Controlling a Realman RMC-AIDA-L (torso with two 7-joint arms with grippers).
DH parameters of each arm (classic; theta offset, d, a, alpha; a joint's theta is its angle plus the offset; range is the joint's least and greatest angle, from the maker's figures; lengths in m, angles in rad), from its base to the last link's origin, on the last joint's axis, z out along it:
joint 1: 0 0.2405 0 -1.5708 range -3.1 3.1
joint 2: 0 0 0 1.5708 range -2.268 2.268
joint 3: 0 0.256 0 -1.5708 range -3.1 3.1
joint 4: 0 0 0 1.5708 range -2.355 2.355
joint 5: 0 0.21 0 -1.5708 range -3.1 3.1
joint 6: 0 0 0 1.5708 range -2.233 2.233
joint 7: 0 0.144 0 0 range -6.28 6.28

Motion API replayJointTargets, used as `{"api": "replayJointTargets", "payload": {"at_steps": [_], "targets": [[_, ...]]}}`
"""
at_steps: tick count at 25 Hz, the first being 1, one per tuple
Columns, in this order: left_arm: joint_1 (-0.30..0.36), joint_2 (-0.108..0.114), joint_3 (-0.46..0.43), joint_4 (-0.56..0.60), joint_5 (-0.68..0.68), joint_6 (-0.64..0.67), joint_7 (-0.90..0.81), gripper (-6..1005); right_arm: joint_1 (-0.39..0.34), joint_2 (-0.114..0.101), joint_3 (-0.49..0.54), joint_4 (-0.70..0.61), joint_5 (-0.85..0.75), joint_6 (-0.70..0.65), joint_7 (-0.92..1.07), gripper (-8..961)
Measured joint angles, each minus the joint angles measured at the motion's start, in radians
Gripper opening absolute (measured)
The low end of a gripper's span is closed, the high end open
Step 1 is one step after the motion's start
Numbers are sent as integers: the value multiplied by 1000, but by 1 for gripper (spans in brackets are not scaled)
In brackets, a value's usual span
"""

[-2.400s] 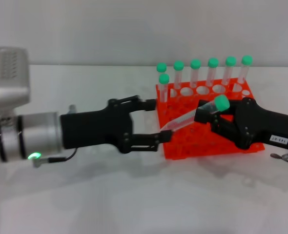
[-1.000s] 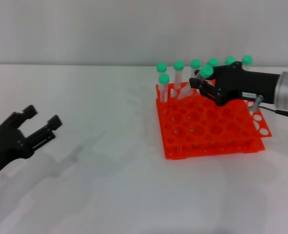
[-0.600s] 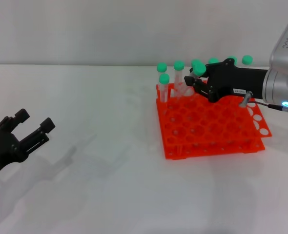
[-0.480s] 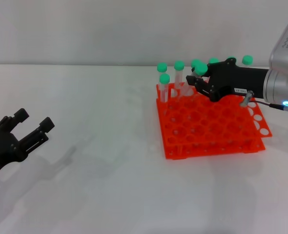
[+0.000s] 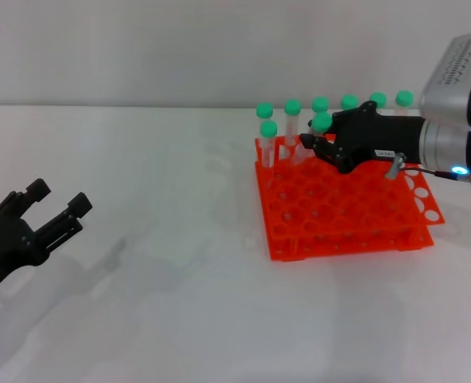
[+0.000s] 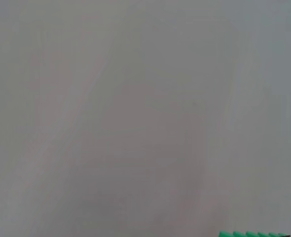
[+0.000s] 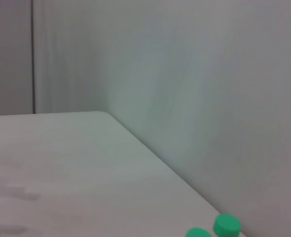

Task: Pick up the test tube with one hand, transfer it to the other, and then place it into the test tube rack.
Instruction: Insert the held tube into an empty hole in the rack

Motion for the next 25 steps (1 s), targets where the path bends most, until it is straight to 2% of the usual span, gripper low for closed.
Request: {"api": "replayJointTargets", "payload": {"at_steps": [13, 25], "targets": [[2, -2, 0, -41, -19, 7, 27, 893, 106, 4, -45, 78, -22, 64, 10, 309], [1, -1, 1, -57, -21, 9, 37, 893, 117, 1, -76, 69, -40, 104, 15, 330]]}}
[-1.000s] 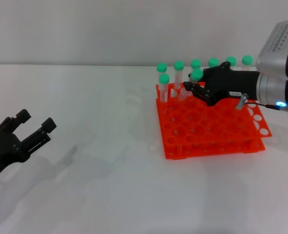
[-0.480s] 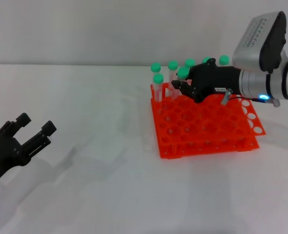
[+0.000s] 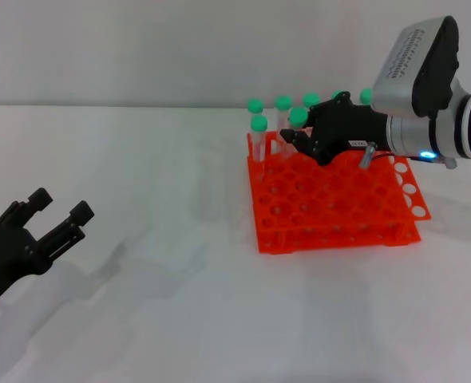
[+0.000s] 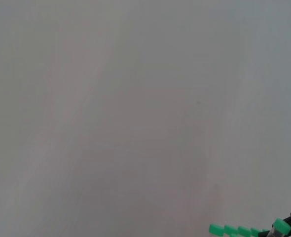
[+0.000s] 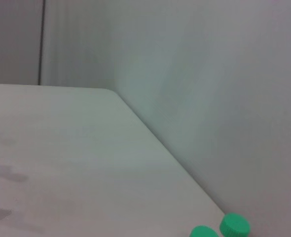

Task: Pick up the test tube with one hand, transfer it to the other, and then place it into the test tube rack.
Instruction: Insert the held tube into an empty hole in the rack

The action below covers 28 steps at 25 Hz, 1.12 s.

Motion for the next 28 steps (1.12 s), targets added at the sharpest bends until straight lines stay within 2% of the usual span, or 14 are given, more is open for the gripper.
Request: {"api": "replayJointTargets", "payload": {"at_steps": [9, 15, 19, 23, 28], "targets": [[-3, 0, -1, -8, 0, 0, 2, 893, 12, 13, -39, -8, 7, 71, -6, 345], [-8, 0, -1, -15, 0, -2, 17, 893, 30, 19, -86, -9, 11, 98, -4, 519], [-15, 0, -1, -27, 0, -5, 25, 893, 23, 18, -89, -31, 29, 81, 1, 517], [-15, 2, -1, -24, -9, -5, 28, 893, -63, 6, -70, -128, 77, 3, 1, 516], [-15, 4, -2, -21, -59, -6, 57, 893, -248, 6, 20, -297, 96, -73, -5, 514]]}}
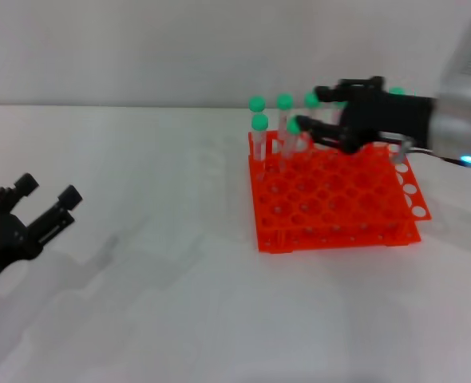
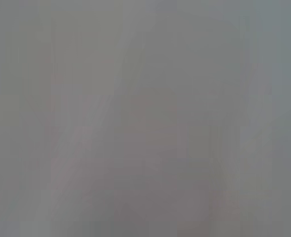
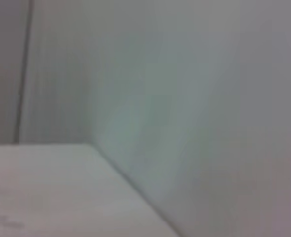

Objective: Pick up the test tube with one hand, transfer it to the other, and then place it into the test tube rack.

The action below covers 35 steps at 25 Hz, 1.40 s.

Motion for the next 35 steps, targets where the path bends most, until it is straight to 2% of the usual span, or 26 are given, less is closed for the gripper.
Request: {"api": "replayJointTargets", "payload": {"at_steps": [4, 9, 14, 19, 27, 35], "targets": [[6, 0, 0, -4, -95, 0, 49, 893, -135, -1, 108, -58, 71, -72, -26, 516], [20, -2, 0, -19, -245, -1, 128, 893, -263, -2, 306, -9, 168, -202, -132, 516], [26, -1, 0, -50, -390, -2, 203, 893, -312, -11, 591, 243, 271, -409, -347, 516], [22, -2, 0, -68, -469, -4, 260, 893, -340, -19, 862, 495, 283, -568, -582, 515], [8, -2, 0, -109, -552, -5, 337, 893, -353, -19, 1015, 730, 288, -658, -861, 514], [-5, -2, 5, -116, -549, -5, 342, 893, -355, -16, 1036, 807, 308, -678, -923, 513]]}}
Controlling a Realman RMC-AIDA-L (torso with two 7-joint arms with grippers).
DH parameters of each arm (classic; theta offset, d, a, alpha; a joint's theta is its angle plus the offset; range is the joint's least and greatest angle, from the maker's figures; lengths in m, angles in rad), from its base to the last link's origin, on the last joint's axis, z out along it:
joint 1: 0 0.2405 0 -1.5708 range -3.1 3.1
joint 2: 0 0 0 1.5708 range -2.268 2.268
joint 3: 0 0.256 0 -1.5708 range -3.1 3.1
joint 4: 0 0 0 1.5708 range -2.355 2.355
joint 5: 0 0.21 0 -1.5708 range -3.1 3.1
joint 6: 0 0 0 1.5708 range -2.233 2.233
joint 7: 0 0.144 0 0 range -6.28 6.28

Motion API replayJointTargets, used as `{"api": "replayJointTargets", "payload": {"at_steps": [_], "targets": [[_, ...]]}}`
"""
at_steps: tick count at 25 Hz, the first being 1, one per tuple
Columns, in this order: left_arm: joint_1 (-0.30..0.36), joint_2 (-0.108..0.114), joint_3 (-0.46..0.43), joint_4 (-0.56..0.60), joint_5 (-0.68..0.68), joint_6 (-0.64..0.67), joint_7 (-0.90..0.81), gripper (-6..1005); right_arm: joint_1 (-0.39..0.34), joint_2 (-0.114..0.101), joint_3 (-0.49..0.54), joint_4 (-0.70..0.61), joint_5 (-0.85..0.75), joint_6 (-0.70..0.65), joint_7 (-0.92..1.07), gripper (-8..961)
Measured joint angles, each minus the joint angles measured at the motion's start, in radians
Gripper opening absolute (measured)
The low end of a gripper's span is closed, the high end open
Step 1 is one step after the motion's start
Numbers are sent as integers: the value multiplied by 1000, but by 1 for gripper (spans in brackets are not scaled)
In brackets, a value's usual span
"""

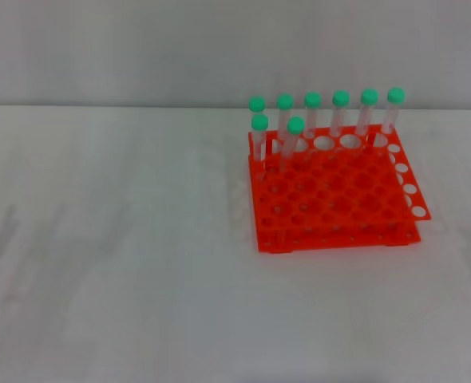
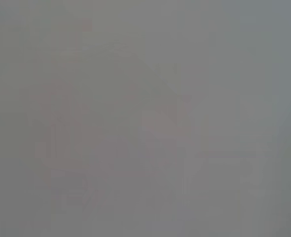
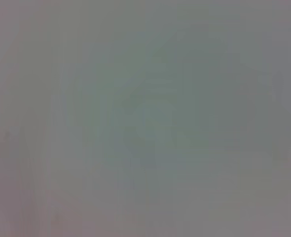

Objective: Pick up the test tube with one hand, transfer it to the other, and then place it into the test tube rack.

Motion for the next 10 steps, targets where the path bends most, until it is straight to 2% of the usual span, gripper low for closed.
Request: {"api": "replayJointTargets", "payload": {"at_steps": [10], "targets": [[-4, 1, 4, -1, 28, 5, 32, 893, 18, 4, 1, 64, 3, 4, -98, 512]]}}
